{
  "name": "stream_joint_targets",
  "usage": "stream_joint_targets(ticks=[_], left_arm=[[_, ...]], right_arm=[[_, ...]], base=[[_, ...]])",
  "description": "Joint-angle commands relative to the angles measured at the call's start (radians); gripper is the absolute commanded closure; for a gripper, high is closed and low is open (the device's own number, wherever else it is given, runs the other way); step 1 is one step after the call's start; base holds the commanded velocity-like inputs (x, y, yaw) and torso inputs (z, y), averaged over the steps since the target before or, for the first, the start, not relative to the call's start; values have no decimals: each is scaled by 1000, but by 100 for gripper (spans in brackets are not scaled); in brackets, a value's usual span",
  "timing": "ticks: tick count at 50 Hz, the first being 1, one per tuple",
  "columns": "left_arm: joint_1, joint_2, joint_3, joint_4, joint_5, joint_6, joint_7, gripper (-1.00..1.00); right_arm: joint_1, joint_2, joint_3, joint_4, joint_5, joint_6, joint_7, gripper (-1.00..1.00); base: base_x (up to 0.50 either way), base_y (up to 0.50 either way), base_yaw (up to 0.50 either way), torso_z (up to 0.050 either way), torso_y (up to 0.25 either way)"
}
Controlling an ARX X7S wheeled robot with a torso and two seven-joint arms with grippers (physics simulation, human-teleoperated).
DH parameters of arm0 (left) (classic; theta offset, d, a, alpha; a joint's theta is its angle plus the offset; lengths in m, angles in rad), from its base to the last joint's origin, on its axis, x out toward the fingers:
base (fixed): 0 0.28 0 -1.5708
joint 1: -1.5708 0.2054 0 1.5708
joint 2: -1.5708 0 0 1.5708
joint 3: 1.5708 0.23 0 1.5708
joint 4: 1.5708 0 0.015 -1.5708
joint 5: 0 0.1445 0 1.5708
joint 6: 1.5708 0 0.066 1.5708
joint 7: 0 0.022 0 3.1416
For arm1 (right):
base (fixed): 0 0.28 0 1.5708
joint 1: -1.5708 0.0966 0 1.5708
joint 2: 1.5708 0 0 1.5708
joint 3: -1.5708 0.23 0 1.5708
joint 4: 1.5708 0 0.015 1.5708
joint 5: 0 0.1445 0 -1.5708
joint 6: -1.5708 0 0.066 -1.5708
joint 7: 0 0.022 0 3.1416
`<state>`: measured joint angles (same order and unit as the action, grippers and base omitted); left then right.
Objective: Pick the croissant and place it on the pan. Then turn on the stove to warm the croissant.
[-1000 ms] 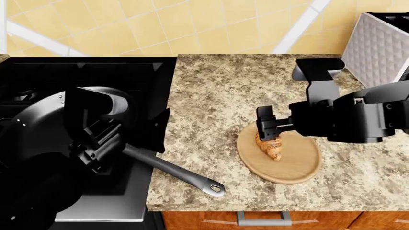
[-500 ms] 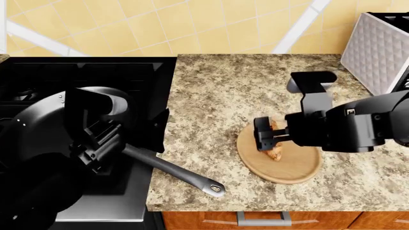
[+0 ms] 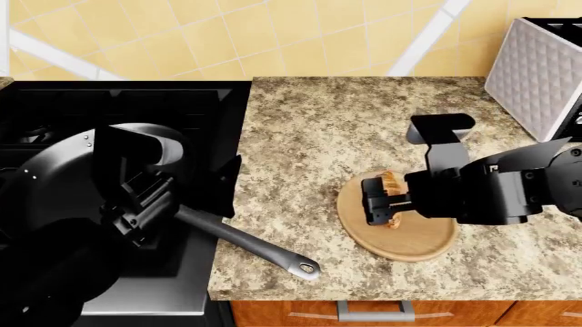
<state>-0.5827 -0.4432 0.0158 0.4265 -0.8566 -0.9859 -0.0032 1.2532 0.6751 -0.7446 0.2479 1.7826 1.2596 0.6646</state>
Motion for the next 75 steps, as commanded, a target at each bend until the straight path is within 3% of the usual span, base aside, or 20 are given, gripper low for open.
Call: stream_joint_targets(ticks=[1,12,13,46,75], left_arm=[[0,-3,2,1,-5,3,-1,-100],[2,-6,1,-2,-9,8,-1,-100],[2,-7,1,-2,-9,9,-1,-100],[7,-14,6,1,-17,23,-6,-100],[-4,-19,-41,80,-105,-17,-64,-100]], right_arm=[[1,-5,-13,10,-11,2,-17,-100],[8,-10,-24,9,-13,7,-18,-100],[9,-9,-25,8,-15,7,-18,100],[54,10,-16,-80,16,3,36,100],[-11,114,98,-493,89,-138,226,100]], base=[[0,0,0,0,0],[0,0,0,0,0],[0,0,0,0,0],[0,0,0,0,0],[0,0,0,0,0]])
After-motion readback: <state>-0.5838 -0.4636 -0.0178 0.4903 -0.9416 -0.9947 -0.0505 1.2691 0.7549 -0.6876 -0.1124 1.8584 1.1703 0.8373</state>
